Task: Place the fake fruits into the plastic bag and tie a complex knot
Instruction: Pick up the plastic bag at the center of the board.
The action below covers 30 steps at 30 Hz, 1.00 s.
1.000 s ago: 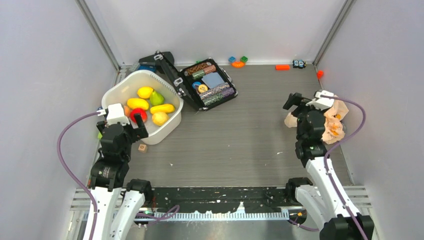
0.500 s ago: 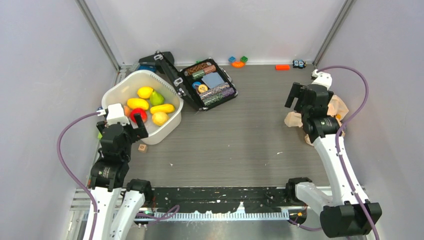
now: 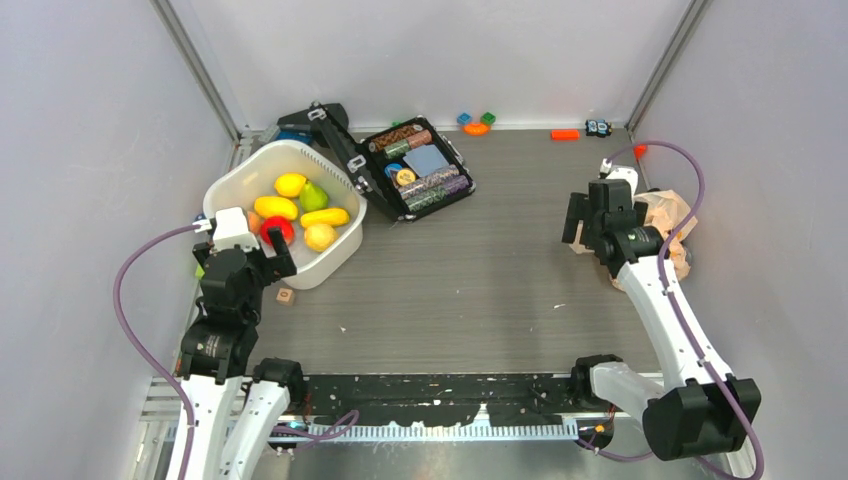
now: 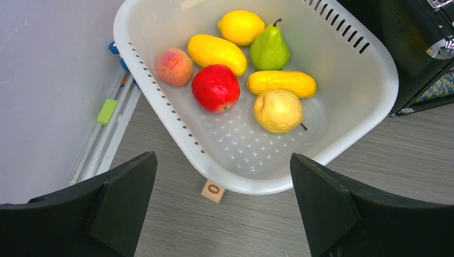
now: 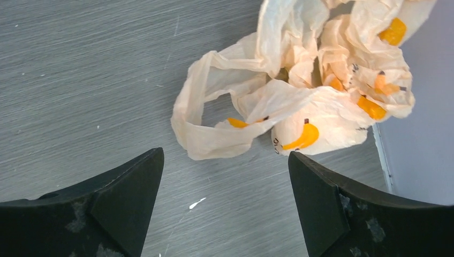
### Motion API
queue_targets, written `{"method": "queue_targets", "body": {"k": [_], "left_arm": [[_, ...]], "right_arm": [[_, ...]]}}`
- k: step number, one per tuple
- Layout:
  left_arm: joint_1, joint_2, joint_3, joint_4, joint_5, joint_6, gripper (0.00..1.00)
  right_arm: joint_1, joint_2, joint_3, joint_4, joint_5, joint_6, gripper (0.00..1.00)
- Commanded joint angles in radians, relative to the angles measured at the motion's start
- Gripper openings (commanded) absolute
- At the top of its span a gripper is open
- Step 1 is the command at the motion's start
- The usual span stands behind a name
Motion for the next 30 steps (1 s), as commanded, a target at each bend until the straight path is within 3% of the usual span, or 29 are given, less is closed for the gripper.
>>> {"method": "queue_targets", "body": {"k": [1, 7, 19, 26, 29, 30], "left_arm": [[-0.003, -0.007, 0.017, 0.019, 0.004, -0.016, 0.99], [-0.003, -0.004, 0.017, 0.018, 0.001, -0.017, 0.99], [-0.003, -0.004, 0.022, 0.010, -0.006, -0.015, 0.99], [-0.003, 0.000, 0.020, 0.015, 0.003, -0.015, 0.99], [-0.004, 0.001, 0.018, 0.015, 0.003, -0.015, 0.99], [-0.004, 0.002, 0.018, 0.015, 0.004, -0.015, 0.99]], "right_arm": [[0.034, -0.026, -0.024, 0.034, 0.135, 0.053, 0.94], [0.121, 0.053, -0.056, 0.085, 0.275, 0.086, 0.99], [0.181, 0.206, -0.084, 0.213, 0.492, 0.104, 1.00], [0.182, 0.276, -0.109, 0.282, 0.538, 0.092, 0.80], [0.182, 0.303, -0.115, 0.347, 0.526, 0.074, 0.82], [0.182, 0.313, -0.107, 0.358, 0.522, 0.070, 0.88]]}}
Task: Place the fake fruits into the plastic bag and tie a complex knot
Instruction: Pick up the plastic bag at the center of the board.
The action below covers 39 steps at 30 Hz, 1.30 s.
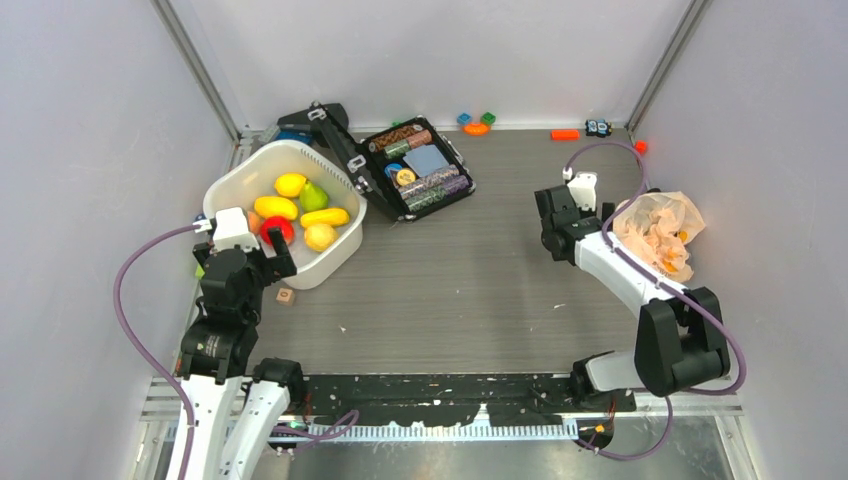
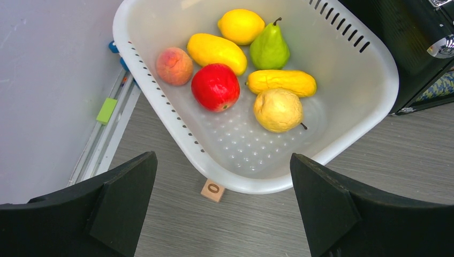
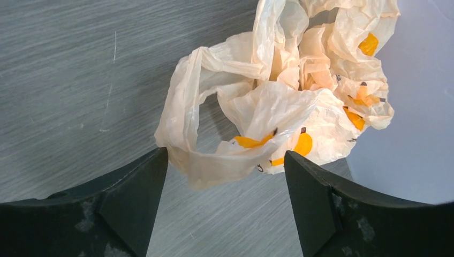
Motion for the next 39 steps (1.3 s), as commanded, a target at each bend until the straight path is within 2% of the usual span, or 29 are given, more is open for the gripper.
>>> {"method": "queue_targets", "body": {"k": [1, 3, 10, 12, 13, 16, 19, 20, 22, 23, 24, 25, 30, 32, 33, 34, 35, 39], "left_arm": [[-0.004, 0.001, 0.018, 0.017, 0.004, -0.013, 0.99], [-0.005, 0.003, 0.018, 0.018, 0.006, -0.012, 0.99], [-0.009, 0.007, 0.018, 0.019, 0.019, -0.009, 0.99], [-0.013, 0.007, 0.018, 0.019, 0.018, -0.008, 0.99], [-0.012, 0.008, 0.018, 0.019, 0.019, -0.008, 0.99], [-0.014, 0.008, 0.018, 0.021, 0.021, -0.007, 0.99], [-0.014, 0.009, 0.018, 0.021, 0.020, -0.007, 0.99], [-0.014, 0.009, 0.018, 0.021, 0.021, -0.007, 0.99], [-0.015, 0.010, 0.018, 0.021, 0.023, -0.006, 0.99], [-0.015, 0.010, 0.018, 0.021, 0.024, -0.005, 0.99], [-0.015, 0.009, 0.018, 0.021, 0.027, -0.005, 0.99], [-0.015, 0.008, 0.018, 0.020, 0.029, -0.005, 0.99], [-0.015, 0.009, 0.017, 0.027, 0.046, -0.001, 0.99], [-0.015, 0.008, 0.017, 0.028, 0.056, -0.001, 0.99], [-0.015, 0.007, 0.017, 0.028, 0.062, 0.000, 0.99], [-0.015, 0.005, 0.015, 0.029, 0.072, 0.001, 0.99], [-0.015, 0.002, 0.013, 0.032, 0.087, 0.005, 0.99], [-0.016, -0.005, 0.002, 0.052, 0.204, 0.034, 0.99]], "right_arm": [[0.002, 0.047, 0.012, 0.114, 0.043, -0.007, 0.94], [0.002, 0.085, 0.028, 0.116, 0.048, -0.008, 0.99], [0.000, 0.168, 0.071, 0.145, 0.084, -0.019, 0.98], [0.000, 0.182, 0.080, 0.163, 0.105, -0.036, 0.87], [-0.001, 0.187, 0.085, 0.168, 0.110, -0.045, 0.77], [-0.010, 0.203, 0.093, 0.185, 0.096, -0.052, 0.60], [-0.012, 0.204, 0.089, 0.202, 0.081, -0.058, 0.38], [-0.012, 0.197, 0.086, 0.204, 0.074, -0.059, 0.35], [-0.011, 0.173, 0.080, 0.206, 0.041, -0.060, 0.20], [-0.010, 0.139, 0.074, 0.206, 0.024, -0.062, 0.17], [-0.004, 0.120, 0.068, 0.208, -0.016, -0.068, 0.08], [0.002, 0.070, 0.058, 0.212, -0.034, -0.075, 0.07], [0.080, -0.148, 0.027, 0.208, -0.281, -0.146, 0.05], [0.100, -0.237, 0.009, 0.220, -0.475, -0.162, 0.05], [0.109, -0.289, 0.004, 0.227, -0.635, -0.168, 0.05], [0.115, -0.308, -0.002, 0.242, -0.708, -0.172, 0.05], [0.132, -0.342, -0.004, 0.251, -0.846, -0.174, 0.05], [0.223, -0.372, 0.008, 0.262, -1.163, -0.218, 0.05]]}}
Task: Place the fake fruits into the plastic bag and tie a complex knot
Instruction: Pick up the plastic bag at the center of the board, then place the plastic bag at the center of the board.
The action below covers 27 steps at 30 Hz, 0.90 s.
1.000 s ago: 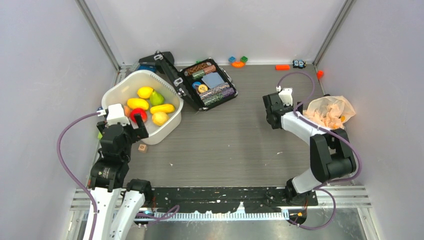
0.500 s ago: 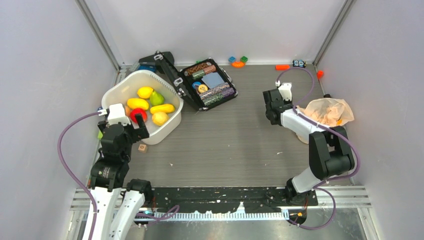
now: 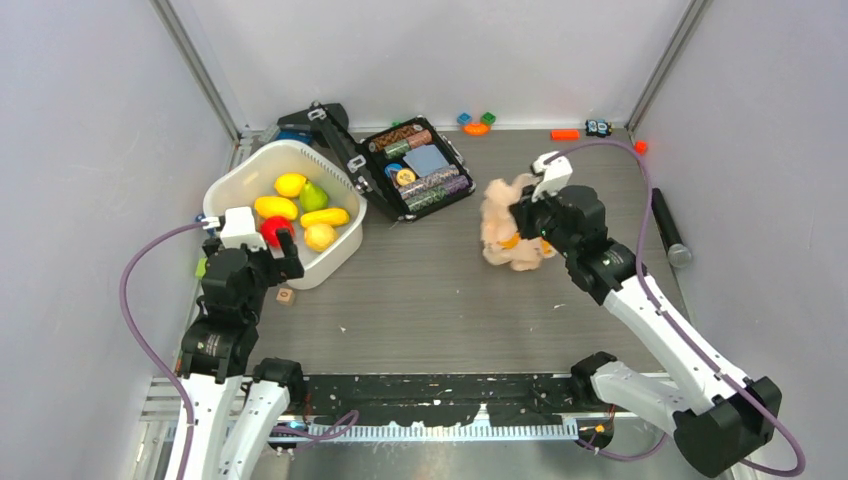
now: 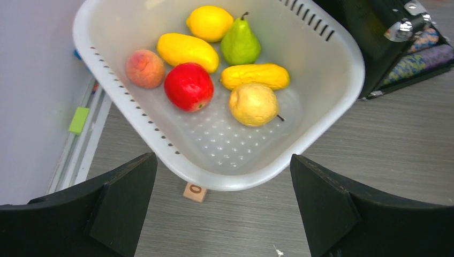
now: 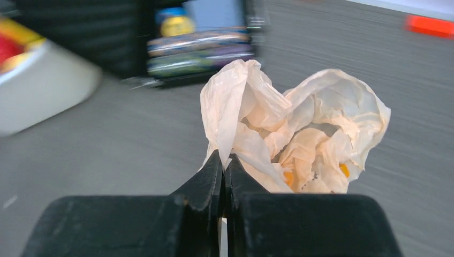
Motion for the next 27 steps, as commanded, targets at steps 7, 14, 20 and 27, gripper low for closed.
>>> {"method": "queue_targets", "body": {"k": [7, 14, 20, 27], "left_arm": [[-0.007, -0.010, -0.009, 0.080, 0.262, 0.045, 0.99], [-0.042, -0.005, -0.028, 0.128, 0.458, 0.059, 0.99], [-0.178, 0.046, -0.035, 0.161, 0.597, 0.086, 0.97], [-0.271, 0.157, -0.018, 0.168, 0.691, 0.059, 0.97]], "right_arm": [[0.303, 0.027, -0.003, 0.002, -0.726, -0.085, 0.05], [0.550, 0.084, -0.024, -0.162, -0.629, -0.108, 0.07], [0.639, -0.005, -0.099, -0.166, -0.507, 0.007, 0.59], [0.642, -0.237, -0.152, -0.077, -0.376, 0.272, 0.93]]}}
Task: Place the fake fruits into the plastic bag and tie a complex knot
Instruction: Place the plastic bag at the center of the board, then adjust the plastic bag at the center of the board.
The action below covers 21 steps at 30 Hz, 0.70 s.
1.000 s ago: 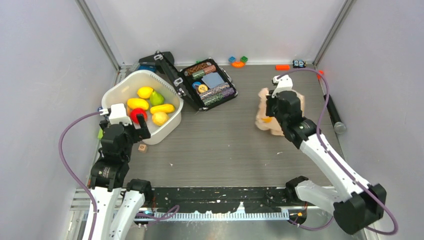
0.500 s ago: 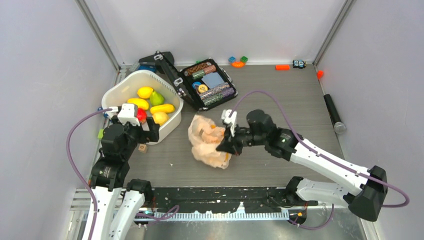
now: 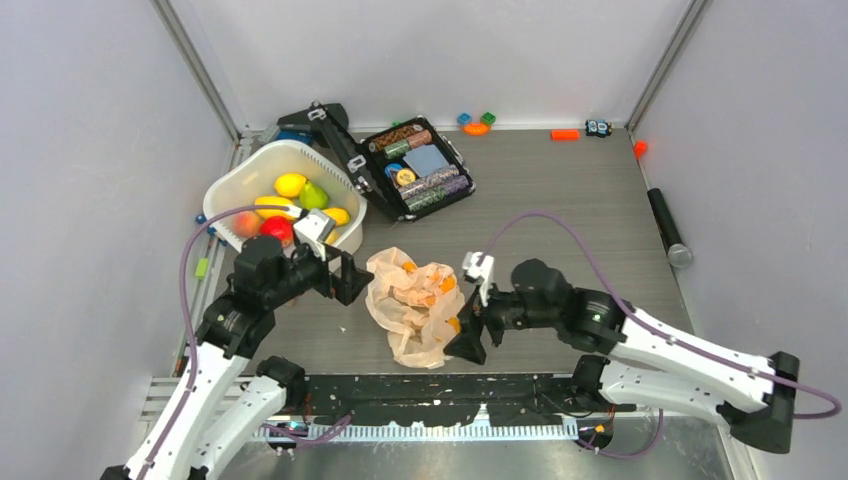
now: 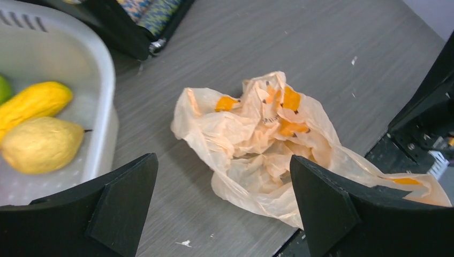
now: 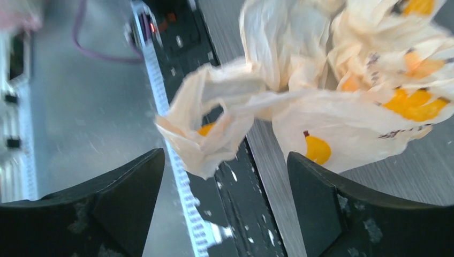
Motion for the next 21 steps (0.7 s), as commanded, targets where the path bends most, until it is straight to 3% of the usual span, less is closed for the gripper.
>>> {"method": "queue_targets", "body": {"k": [1, 5, 8, 12, 16, 21], "left_arm": [[-0.051, 0.074, 0.019, 0.047, 0.079, -0.012, 0.97], [-0.057, 0.180, 0.079, 0.015, 0.044, -0.059, 0.94], [-0.057, 0.259, 0.172, -0.021, 0.014, -0.110, 0.92], [-0.057, 0.320, 0.240, -0.019, -0.033, -0.127, 0.92], [-0.057, 0.327, 0.198, 0.012, -0.079, -0.112, 0.92], [-0.057, 0.318, 0.174, -0.005, -0.105, -0.097, 0.92]], "right_arm": [[0.005, -0.145, -0.010, 0.086, 0.160, 0.207, 0.94], [0.005, -0.171, -0.004, -0.046, 0.372, 0.370, 0.94], [0.006, -0.177, -0.045, -0.049, 0.406, 0.506, 0.94], [0.034, -0.218, -0.177, 0.098, 0.382, 0.697, 0.93], [0.124, -0.238, -0.317, 0.341, 0.418, 0.899, 0.92], [0.299, -0.225, -0.308, 0.367, 0.582, 0.973, 0.94]]}}
